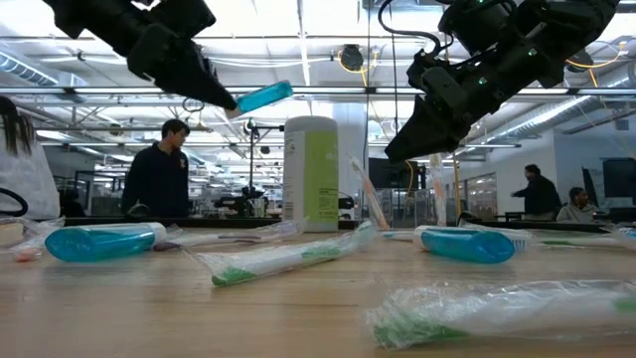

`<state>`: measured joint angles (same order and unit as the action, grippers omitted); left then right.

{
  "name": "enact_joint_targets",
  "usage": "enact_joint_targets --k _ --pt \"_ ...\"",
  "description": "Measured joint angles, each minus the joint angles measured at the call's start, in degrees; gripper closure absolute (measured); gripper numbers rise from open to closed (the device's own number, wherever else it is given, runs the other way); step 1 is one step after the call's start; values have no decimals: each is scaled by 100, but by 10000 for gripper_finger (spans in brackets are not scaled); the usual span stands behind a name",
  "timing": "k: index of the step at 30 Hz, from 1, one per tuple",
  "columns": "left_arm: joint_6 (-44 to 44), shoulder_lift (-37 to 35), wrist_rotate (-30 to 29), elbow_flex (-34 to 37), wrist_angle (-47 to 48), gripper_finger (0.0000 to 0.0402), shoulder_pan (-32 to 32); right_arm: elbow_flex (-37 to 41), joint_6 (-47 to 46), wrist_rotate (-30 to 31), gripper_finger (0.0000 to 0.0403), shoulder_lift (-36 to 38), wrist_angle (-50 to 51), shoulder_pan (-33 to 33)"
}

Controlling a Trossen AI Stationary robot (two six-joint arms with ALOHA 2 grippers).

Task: Pick & Place toothbrushing station
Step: Put the blue mouthwash into the transparent organizer

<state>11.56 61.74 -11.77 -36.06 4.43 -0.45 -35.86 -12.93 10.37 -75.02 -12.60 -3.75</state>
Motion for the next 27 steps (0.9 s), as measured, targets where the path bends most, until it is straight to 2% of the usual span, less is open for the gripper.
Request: enact_joint_targets --k 6,11,14,17,20,25,27 --pt "-211 499 13 5 -303 320 -148 0 26 -2 252 0 0 0" --pt "405 912 -22 5 -800 320 -272 -2 14 7 252 0 -76 -7" --pt "767 1062 -88 -66 -848 320 -307 -1 15 14 252 -2 -663 -9" --pt "1076 1168 -397 -168 -766 320 -330 -4 17 17 252 0 -1539 -9" --pt "1711 1241 -784 -232 -719 320 -367 -4 47 7 252 0 -2153 -7" --pt "3618 1361 -1232 -286 -856 320 -413 -4 225 20 252 0 -2955 -7" --pt "4112 1406 -1421 -290 -953 318 -419 -4 493 9 252 0 -3305 -15"
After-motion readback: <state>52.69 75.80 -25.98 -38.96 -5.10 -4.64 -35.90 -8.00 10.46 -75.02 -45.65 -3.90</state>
